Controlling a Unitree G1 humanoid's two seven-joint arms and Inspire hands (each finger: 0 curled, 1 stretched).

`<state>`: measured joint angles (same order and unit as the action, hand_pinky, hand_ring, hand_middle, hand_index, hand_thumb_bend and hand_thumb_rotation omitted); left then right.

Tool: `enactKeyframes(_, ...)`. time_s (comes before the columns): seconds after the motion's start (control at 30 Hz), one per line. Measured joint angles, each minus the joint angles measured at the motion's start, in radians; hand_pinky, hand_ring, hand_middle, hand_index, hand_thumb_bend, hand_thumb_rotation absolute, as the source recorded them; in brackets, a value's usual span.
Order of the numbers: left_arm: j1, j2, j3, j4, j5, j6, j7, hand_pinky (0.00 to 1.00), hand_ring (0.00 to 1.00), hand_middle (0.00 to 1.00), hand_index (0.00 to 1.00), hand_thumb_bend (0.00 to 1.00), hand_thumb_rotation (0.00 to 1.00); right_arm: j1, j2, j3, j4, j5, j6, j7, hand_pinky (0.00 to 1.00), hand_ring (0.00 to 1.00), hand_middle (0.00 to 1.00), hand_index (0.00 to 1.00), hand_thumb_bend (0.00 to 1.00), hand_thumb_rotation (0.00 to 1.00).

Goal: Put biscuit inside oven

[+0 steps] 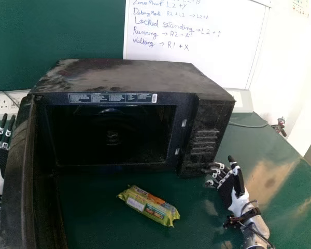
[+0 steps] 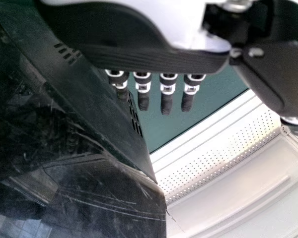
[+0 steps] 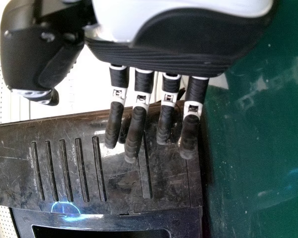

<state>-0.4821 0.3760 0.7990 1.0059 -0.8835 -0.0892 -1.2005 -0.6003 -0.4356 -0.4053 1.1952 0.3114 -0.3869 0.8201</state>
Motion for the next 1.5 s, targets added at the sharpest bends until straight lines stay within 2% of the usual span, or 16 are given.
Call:
enactKeyframes(0.33, 0.000, 0.002, 0.000, 0.000, 0.000, 0.011, -0.004, 0.00, 0.04, 0.37, 0.84, 0.17, 0.72, 0.003, 0.000, 0.002, -0.002, -0.001, -0.011, 0.009, 0.30, 0.33, 0.46, 0.55, 0.76, 0.36)
enactKeyframes(0.63, 0.002, 0.001, 0.000, -0.004, 0.000, 0.011, 0.001, 0.00, 0.03, 0.37, 0.85, 0.16, 0.75, 0.025, 0.000, 0.016, -0.020, -0.003, -0.068, 0.112, 0.31, 0.35, 0.47, 0.60, 0.73, 0.39)
enactKeyframes(0.7, 0.002, 0.001, 0.000, -0.004, 0.000, 0.014, 0.001, 0.00, 0.04, 0.37, 0.85, 0.17, 0.73, 0.032, 0.000, 0.022, -0.035, -0.003, -0.075, 0.145, 0.31, 0.36, 0.48, 0.60, 0.76, 0.38)
enactKeyframes(0.83, 0.002, 0.000, 0.000, -0.003, 0.000, 0.006, 0.001, 0.00, 0.04, 0.37, 0.85, 0.17, 0.78, 0.037, 0.001, 0.034, -0.080, -0.003, -0.078, 0.186, 0.31, 0.36, 0.47, 0.60, 0.83, 0.37)
enactKeyframes(1.0, 0.002, 0.000, 0.000, -0.002, 0.000, 0.000, 0.000, 0.00, 0.05, 0.38, 0.85, 0.20, 0.77, 0.053, 0.001, 0.042, -0.118, -0.002, -0.092, 0.224, 0.33, 0.38, 0.49, 0.62, 0.81, 0.34)
enactKeyframes(1.3, 0.002, 0.000, 0.000, -0.003, 0.000, 0.001, 0.000, 0.00, 0.05, 0.39, 0.85, 0.16, 0.77, 0.074, 0.005, 0.060, -0.231, 0.023, -0.091, 0.297, 0.35, 0.39, 0.51, 0.65, 0.87, 0.30)
enactKeyframes(1.5, -0.001, -0.001, 0.000, -0.002, 0.000, 0.009, 0.000, 0.00, 0.06, 0.39, 0.85, 0.16, 0.71, 0.088, 0.005, 0.082, -0.348, 0.041, -0.082, 0.305, 0.37, 0.41, 0.53, 0.68, 0.91, 0.29)
